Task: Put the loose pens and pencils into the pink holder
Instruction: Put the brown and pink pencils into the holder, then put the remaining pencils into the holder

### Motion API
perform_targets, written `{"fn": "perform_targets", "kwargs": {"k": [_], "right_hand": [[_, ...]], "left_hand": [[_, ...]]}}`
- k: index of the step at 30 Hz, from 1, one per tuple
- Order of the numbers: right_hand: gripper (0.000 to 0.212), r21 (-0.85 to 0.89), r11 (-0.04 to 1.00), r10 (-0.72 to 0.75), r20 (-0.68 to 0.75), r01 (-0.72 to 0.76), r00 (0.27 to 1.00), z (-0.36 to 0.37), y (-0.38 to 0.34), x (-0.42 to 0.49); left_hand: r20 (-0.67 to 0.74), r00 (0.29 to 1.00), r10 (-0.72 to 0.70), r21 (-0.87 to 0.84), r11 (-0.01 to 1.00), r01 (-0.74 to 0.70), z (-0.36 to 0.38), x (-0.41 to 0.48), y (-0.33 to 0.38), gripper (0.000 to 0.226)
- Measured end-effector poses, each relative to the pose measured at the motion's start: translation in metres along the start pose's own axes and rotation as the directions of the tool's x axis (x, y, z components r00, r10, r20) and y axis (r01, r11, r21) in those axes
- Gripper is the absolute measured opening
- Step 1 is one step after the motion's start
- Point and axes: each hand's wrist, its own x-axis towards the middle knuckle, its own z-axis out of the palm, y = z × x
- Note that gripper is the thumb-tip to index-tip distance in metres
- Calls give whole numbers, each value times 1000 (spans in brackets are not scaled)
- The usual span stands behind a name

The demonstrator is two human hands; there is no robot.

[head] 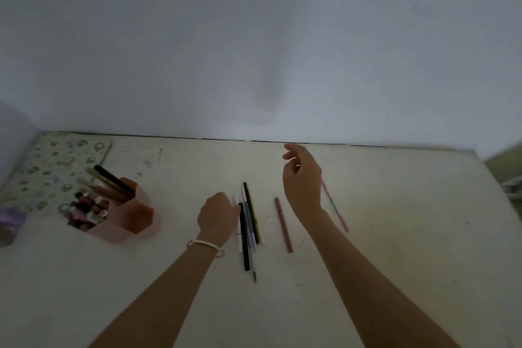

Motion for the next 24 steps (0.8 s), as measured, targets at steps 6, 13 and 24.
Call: {"fn": "perform_targets", "kwargs": {"k": [6,13,24], "right_hand": [[45,-29,996,89,-3,-89,996,-25,34,-10],[41,-110,980,159,-59,-164,986,-45,66,-1],[51,-791,605,340,155,-90,927,-49,129,5]], "left_hand": [[16,1000,-2,21,1000,1,17,2,11,30],[-121,991,53,-151,986,-71,-4,-1,26,23],[-434,876,209,-347,859,-377,-73,-21,49,11]]}}
